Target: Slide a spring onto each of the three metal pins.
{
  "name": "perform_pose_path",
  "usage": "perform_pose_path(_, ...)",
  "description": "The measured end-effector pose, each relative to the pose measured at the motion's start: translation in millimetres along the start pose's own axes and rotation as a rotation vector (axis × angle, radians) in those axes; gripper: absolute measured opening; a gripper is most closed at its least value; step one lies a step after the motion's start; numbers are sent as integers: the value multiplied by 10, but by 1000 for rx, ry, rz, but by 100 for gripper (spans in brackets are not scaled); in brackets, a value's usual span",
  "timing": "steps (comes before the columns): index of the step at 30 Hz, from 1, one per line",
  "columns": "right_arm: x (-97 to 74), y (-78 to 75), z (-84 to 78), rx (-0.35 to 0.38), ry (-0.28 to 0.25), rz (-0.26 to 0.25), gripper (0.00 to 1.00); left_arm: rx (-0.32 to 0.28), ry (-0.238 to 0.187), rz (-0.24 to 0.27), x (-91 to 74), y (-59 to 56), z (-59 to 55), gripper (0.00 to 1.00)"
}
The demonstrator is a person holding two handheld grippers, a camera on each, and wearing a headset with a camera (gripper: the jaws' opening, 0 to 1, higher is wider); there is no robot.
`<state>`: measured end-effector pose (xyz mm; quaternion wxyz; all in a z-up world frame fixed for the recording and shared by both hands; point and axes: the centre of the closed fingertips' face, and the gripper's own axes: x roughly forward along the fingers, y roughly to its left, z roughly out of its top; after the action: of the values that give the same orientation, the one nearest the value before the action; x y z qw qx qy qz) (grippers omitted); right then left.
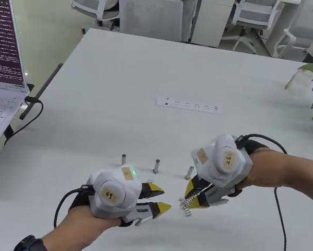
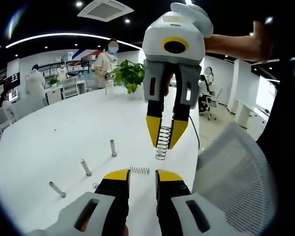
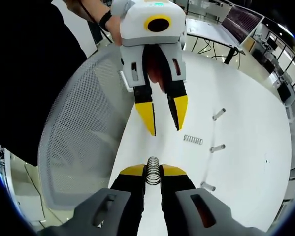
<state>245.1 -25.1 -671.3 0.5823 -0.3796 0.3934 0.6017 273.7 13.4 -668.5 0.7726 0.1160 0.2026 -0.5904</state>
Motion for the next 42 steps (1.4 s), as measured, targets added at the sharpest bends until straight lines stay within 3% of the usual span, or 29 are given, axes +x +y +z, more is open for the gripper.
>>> perform_pose_path(16,23,-112,-82,55,6,-21,9,-85,11,142,-323,381,-224,24)
perform_pose_path(25,96,-188,-130,128,-4,-12,9,-142,16,215,-542,559,-366,28)
perform_pose_path(36,154,-476,-205,181,47,-54,9,-188,19,317,-865,773,-538,34)
perform_pose_path(42,185,-599,-146,172,63,-54,9,-205,20,349,-977,827,-612,35)
